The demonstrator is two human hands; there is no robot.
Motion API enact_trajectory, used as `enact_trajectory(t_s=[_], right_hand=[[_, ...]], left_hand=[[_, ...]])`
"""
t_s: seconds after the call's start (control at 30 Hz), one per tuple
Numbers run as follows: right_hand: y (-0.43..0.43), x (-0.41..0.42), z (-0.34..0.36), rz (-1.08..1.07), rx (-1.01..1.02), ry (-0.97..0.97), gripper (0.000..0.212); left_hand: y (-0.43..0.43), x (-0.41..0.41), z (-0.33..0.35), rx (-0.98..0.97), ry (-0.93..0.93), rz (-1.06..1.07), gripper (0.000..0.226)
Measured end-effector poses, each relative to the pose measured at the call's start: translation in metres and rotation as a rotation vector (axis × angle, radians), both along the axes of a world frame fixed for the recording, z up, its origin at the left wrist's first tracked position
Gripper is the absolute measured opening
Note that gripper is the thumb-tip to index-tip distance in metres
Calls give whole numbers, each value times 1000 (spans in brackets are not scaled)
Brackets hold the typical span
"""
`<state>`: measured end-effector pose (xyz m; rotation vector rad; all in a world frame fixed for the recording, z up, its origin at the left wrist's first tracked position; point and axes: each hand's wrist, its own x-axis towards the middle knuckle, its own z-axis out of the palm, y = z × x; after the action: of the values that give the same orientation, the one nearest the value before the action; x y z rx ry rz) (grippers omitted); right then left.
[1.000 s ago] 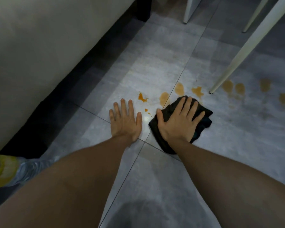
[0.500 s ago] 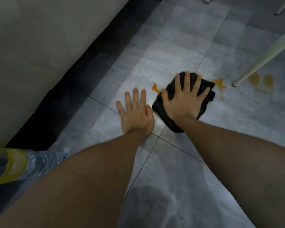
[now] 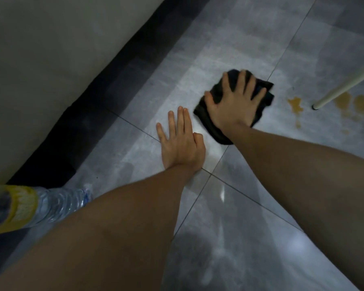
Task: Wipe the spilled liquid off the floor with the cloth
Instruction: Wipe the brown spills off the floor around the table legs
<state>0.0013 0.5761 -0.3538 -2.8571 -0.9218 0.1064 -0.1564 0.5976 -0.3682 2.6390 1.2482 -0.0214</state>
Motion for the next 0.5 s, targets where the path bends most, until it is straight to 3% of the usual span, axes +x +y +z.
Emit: enact_trajectory(t_s=[0.13, 0.23, 0.33, 0.5], right_hand=[[-18, -17, -1, 199, 61, -58, 76], [-44, -6, -1, 123, 52, -70, 76], [-9, 6, 1, -34, 28, -23, 79], [13, -16, 0, 174, 41, -23, 77]], left_hand=[[1, -1, 1, 7, 22, 4, 79], [1, -1, 1, 19, 19, 1, 79], [1, -1, 1, 7, 22, -7, 80], [1, 0, 2, -4, 42, -21, 77]])
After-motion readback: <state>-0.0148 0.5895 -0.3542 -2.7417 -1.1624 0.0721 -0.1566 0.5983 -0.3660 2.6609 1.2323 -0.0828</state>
